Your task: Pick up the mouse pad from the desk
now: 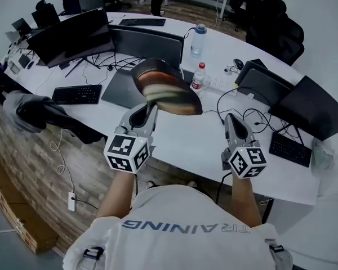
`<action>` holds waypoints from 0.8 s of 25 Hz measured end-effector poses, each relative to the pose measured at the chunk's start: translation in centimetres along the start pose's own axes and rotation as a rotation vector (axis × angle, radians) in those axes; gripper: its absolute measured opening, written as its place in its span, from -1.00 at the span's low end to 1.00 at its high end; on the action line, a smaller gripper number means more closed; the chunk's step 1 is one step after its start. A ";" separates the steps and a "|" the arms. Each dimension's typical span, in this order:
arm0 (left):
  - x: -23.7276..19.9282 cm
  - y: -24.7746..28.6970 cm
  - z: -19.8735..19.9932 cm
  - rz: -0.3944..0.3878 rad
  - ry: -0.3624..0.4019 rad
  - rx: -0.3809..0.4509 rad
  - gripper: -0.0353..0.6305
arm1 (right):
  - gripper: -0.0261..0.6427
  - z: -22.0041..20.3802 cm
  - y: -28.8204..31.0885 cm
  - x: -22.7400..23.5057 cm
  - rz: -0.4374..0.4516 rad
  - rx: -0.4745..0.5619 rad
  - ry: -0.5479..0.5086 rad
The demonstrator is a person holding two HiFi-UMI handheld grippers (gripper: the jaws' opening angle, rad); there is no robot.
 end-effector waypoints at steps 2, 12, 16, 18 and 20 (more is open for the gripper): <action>-0.3 -0.4 1.3 0.014 0.002 0.021 -0.79 | -0.88 1.1 0.2 -0.2 0.011 0.019 -0.011; -0.5 0.2 1.2 -0.027 -0.051 0.014 -0.79 | -0.89 3.0 1.2 -0.9 0.026 0.021 -0.072; -0.5 0.7 0.9 -0.039 -0.066 0.020 -0.79 | -0.89 1.8 1.5 -0.2 0.030 -0.001 -0.030; -0.4 1.1 0.9 -0.044 -0.068 0.022 -0.79 | -0.89 1.5 1.6 0.0 0.027 -0.010 -0.024; -0.3 1.4 1.0 -0.052 -0.069 0.024 -0.79 | -0.89 1.6 1.6 0.0 0.026 -0.013 -0.030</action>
Point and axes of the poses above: the fingertips, and each gripper's own axes: y forward along the fingers, x to its right, z out of its top, the point moved 2 cm from there along -y, backward along the fingers, and after that the axes turned 12 degrees about z, right-handed, at the moved point
